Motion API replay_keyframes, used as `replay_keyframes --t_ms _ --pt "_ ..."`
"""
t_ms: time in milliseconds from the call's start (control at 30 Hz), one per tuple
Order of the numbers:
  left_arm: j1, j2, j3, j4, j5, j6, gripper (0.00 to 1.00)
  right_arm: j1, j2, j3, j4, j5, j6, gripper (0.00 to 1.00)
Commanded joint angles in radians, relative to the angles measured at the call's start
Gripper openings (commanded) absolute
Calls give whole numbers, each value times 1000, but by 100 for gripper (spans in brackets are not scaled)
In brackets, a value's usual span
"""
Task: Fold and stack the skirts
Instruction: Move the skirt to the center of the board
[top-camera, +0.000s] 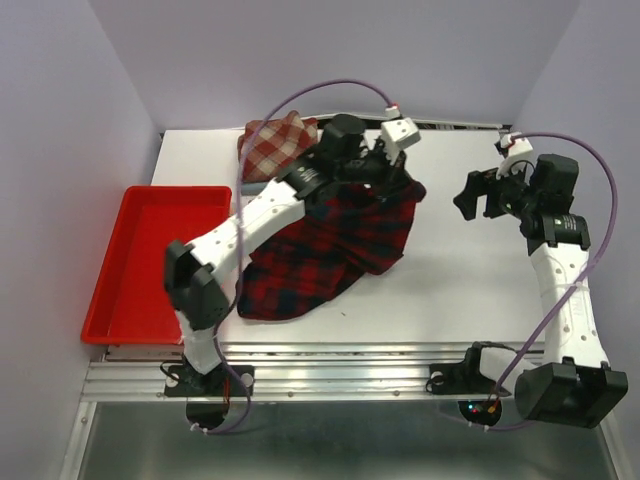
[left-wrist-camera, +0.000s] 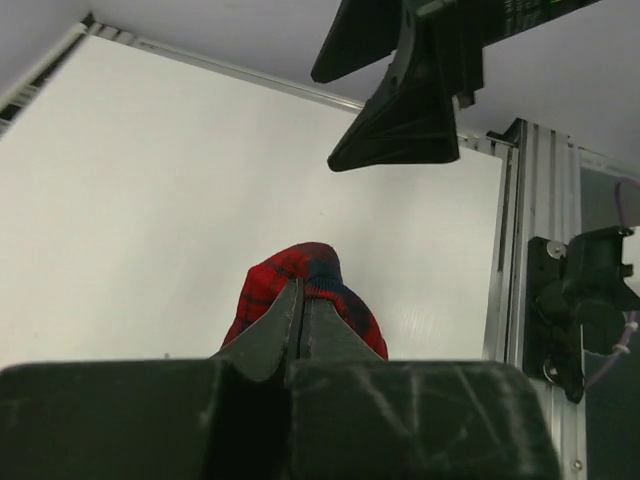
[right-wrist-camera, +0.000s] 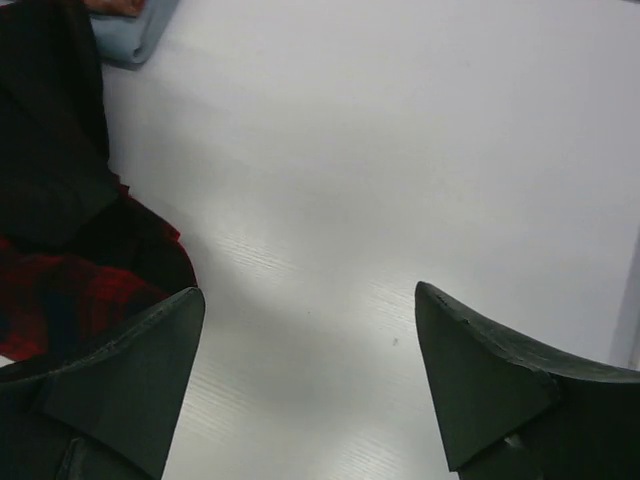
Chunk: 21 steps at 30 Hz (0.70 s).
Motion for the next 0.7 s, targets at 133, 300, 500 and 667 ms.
replay_keyframes --t_ms 133,300,500,667 --pt "-98 513 681 -59 -31 -20 26 -166 -5 9 -59 32 -92 88" --pt "-119 514 703 -133 -141 64 71 -166 50 84 -111 -6 -122 88" --pt "45 48 221 -43 -172 72 92 -166 181 224 -222 -239 -172 86" --pt "213 -274 11 -232 -65 228 97 44 356 323 -233 -278 -127 82"
